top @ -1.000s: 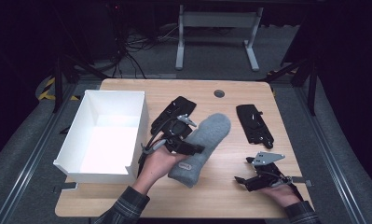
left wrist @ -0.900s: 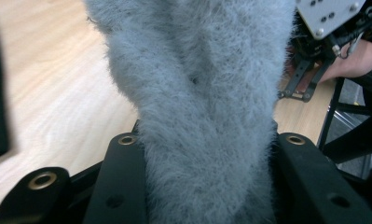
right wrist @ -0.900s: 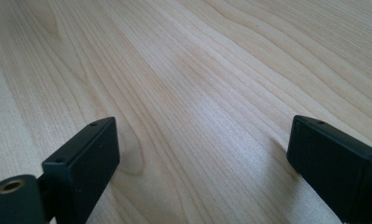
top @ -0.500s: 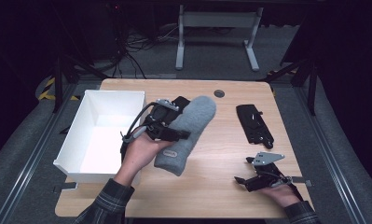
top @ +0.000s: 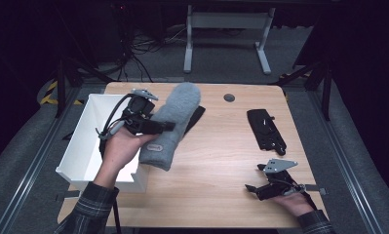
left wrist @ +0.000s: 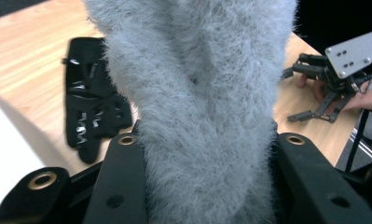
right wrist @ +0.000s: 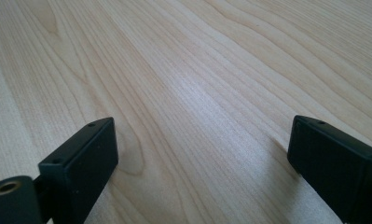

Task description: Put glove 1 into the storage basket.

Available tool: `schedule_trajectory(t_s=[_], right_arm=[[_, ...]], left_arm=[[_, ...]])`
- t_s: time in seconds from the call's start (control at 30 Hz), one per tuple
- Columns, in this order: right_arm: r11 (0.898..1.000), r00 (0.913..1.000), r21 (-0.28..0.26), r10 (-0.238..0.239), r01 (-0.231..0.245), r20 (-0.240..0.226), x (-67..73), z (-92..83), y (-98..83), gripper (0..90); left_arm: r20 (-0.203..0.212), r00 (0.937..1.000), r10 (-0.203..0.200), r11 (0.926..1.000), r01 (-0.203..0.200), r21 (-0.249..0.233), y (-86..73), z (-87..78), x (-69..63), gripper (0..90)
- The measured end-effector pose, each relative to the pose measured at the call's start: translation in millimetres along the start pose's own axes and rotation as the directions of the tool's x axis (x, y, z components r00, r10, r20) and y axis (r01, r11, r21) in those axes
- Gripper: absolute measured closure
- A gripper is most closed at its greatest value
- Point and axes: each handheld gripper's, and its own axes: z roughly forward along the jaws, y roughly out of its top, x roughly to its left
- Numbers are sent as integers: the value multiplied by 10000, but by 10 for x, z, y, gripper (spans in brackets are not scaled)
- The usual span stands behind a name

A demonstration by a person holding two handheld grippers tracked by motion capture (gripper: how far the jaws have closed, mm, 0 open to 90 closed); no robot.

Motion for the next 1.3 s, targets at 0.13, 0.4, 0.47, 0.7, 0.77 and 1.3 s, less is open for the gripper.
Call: schedule_trajectory(t_s=[0.13, 0.4, 0.47, 0.7, 0.77, 1.3], right_arm=[[10000, 10000, -1, 0, 0, 3, 0, 0, 0, 86], [10000, 10000, 5, -2, 2, 15, 1, 2, 1, 83], [10000, 10000, 5, -3, 3, 21, 2, 2, 2, 83], [10000, 10000, 7, 4, -4, 24, 3, 2, 2, 82], [10000, 10000, 6, 4, -4, 24, 2, 2, 2, 82], [10000, 10000, 7, 3, -3, 25, 2, 2, 2, 82]], left_arm=[[-380, 9991, -200, 9998, 196, -91, -15, -163, 95, 616], [-948, 9930, -699, 9972, 672, -318, -143, -460, 298, 616], [-1090, 9907, -813, 9963, 779, -354, -185, -515, 348, 617], [-1582, 9756, -1519, 9883, 1475, -396, -396, -659, 629, 617], [-1655, 9715, -1697, 9855, 1659, -367, -464, -664, 699, 617], [-2190, 9444, -2453, 9632, 2630, 554, -922, -242, 1139, 616]])
